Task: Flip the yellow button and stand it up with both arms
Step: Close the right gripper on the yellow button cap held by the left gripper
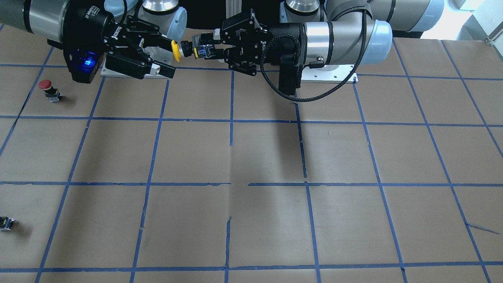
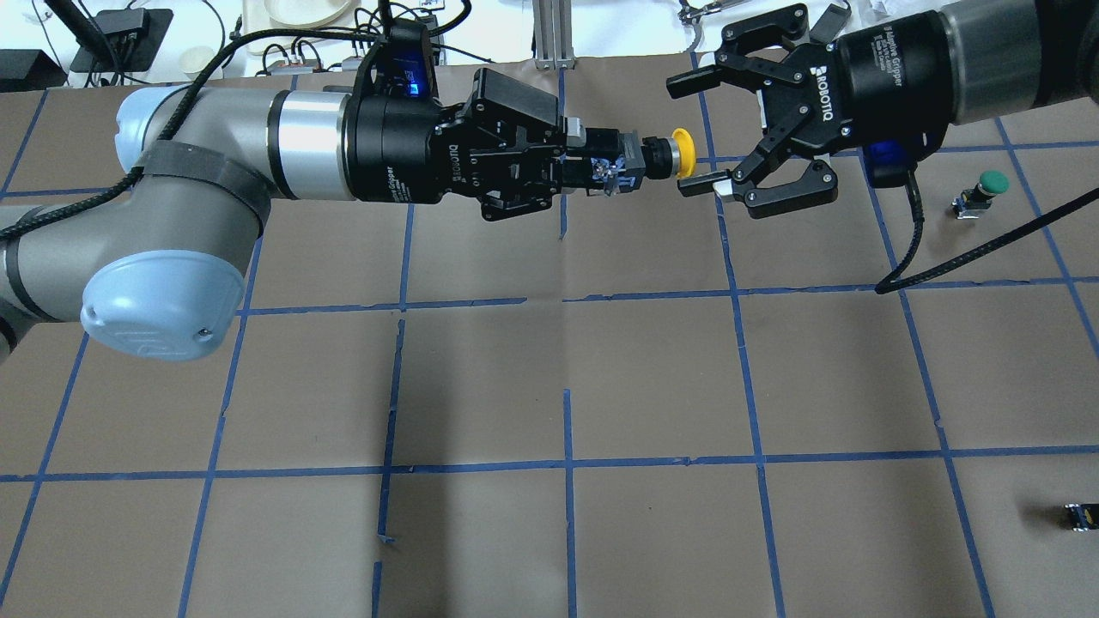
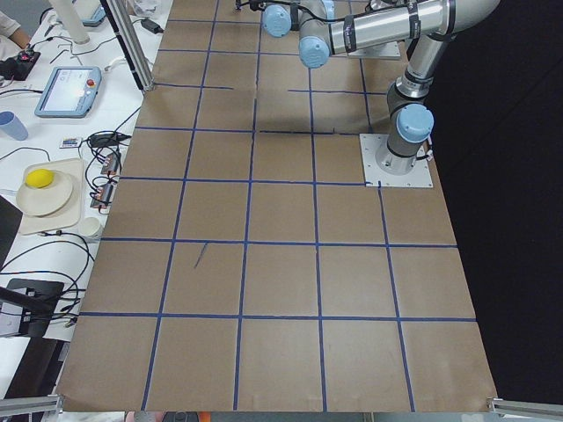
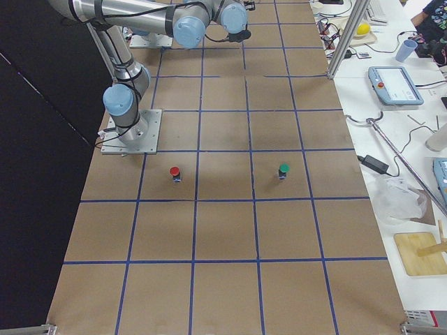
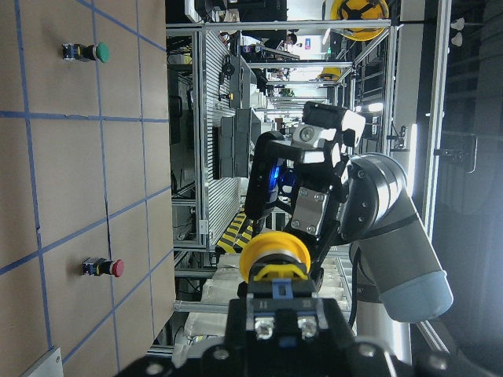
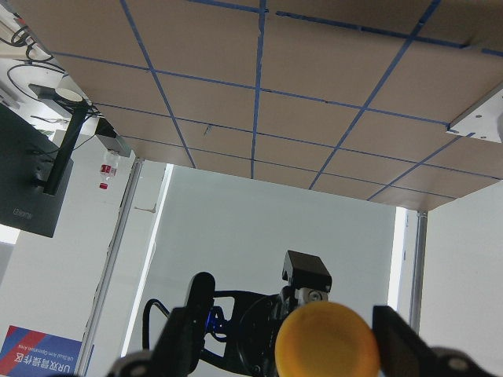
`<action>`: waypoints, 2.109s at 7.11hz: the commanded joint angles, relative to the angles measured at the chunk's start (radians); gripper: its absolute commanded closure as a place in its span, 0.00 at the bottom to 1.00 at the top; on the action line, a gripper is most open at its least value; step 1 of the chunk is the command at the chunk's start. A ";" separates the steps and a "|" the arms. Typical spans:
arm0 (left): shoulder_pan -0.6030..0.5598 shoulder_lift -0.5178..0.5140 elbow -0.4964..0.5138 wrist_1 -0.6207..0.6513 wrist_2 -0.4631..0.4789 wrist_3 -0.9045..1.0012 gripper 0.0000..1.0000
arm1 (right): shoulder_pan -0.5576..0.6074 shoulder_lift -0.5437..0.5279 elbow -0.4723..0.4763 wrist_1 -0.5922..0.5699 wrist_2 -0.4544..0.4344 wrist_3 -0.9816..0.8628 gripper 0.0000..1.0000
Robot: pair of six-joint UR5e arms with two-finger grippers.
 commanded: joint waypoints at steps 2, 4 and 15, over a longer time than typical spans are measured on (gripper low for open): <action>0.000 -0.001 0.002 0.001 -0.001 -0.011 0.98 | 0.015 -0.009 0.007 0.015 -0.005 0.008 0.00; 0.000 -0.005 0.007 0.000 -0.001 -0.041 0.98 | 0.015 -0.009 0.007 0.018 -0.010 0.013 0.06; 0.000 -0.008 0.021 -0.002 0.011 -0.085 0.29 | 0.010 -0.029 0.007 0.018 -0.001 0.008 0.90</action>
